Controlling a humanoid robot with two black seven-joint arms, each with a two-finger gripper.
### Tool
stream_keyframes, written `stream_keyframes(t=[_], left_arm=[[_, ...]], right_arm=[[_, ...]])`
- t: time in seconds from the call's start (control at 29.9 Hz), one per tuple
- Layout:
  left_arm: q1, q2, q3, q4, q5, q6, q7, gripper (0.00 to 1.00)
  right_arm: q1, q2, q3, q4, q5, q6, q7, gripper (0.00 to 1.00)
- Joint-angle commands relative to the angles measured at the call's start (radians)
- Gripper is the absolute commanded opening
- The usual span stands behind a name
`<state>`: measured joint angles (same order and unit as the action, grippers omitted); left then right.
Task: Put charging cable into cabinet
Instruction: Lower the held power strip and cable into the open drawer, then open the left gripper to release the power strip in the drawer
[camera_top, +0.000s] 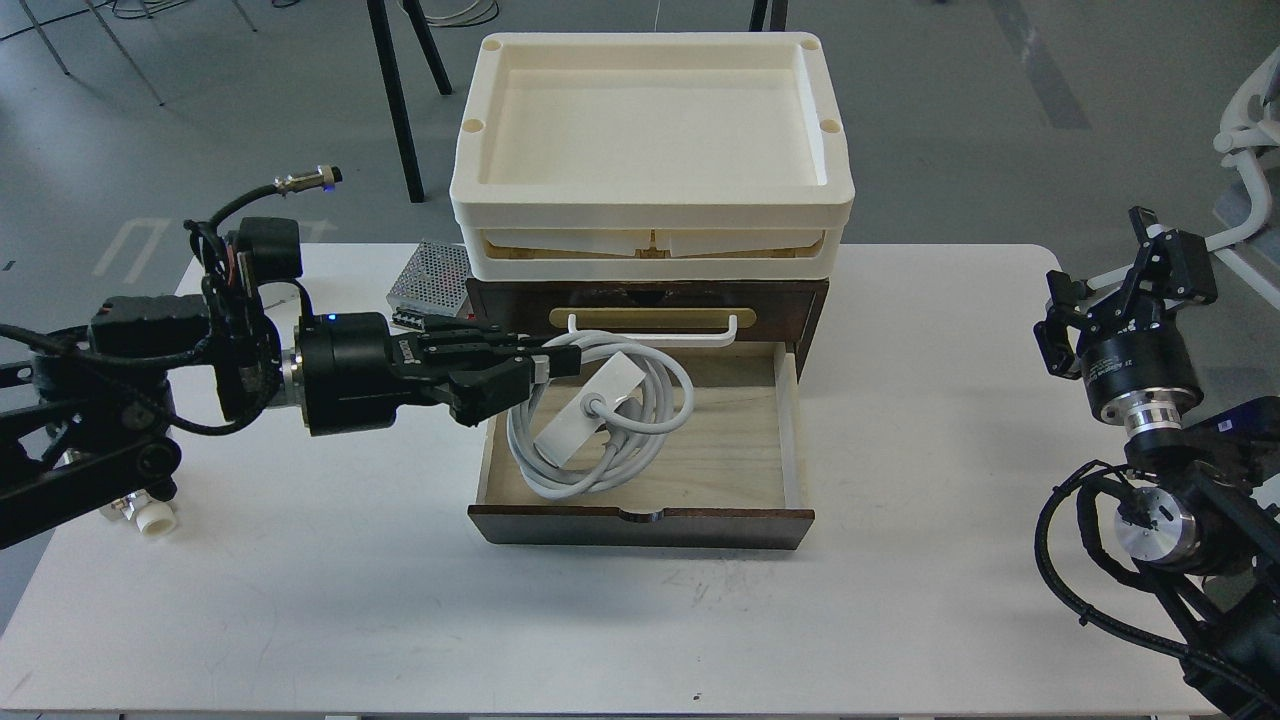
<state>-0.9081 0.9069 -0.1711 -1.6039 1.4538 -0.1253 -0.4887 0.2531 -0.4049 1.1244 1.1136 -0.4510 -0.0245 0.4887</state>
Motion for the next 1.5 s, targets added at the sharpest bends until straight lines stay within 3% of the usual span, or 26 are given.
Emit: stream_keyframes(t=[0.0, 0.7, 1.07, 1.27, 1.47], left_arm=[[0.017, -0.063, 0.001, 0.064, 0.01, 0.012, 0.0, 0.03], [0.072, -0.393, 0.022, 0.535, 0.096, 0.055, 0.0, 0.04], [0.127, -0.502, 0.024, 0.62, 0.096, 0.073, 0.0, 0.1], [0.152, -0.637, 0.024, 0.781, 0.096, 0.076, 0.0, 0.14], [0.16, -0.691, 0.024, 0.835, 0.092, 0.111, 0.0, 0.14]], right_arm=[[0.0, 0.0, 0.0, 0.0, 0.0, 0.0, 0.0, 0.99], [0.0, 0.0, 0.001, 0.0, 0.0, 0.0, 0.0, 0.99], [0.0, 0.0, 0.001, 0.0, 0.0, 0.0, 0.0, 0.99], [0.0, 0.0, 0.001, 0.0, 0.0, 0.0, 0.0, 0.99], [0.0, 0.0, 0.001, 0.0, 0.002, 0.0, 0.0, 0.99]])
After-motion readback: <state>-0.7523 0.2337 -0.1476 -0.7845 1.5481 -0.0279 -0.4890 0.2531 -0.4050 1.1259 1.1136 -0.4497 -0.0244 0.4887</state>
